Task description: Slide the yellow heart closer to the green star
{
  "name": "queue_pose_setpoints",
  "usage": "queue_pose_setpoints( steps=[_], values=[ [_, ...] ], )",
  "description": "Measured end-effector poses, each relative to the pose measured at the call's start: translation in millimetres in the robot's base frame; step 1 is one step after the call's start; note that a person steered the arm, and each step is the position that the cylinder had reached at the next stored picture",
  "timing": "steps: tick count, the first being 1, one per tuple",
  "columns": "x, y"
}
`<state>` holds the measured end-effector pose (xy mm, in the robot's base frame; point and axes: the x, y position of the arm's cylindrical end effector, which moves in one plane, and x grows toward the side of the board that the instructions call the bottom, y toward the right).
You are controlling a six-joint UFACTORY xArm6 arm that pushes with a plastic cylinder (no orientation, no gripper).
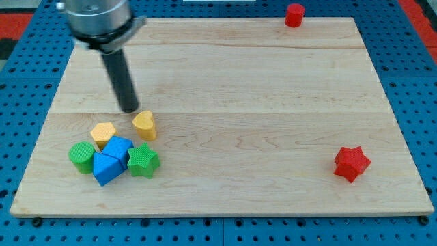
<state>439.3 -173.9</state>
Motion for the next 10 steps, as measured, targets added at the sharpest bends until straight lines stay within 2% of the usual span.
queue_pose_setpoints(
  steps=[1,3,4,5,6,7,8,9,10],
  values=[
    [4.0,-35.8],
    [0.6,-46.9],
    [-22.8,-46.9],
    [-32.8,-2.8],
    [-19.8,46.0],
    [5.0,56.1],
    [21.7,30.5],
    [23.0,34.9],
    [25.4,94.3]
  ],
)
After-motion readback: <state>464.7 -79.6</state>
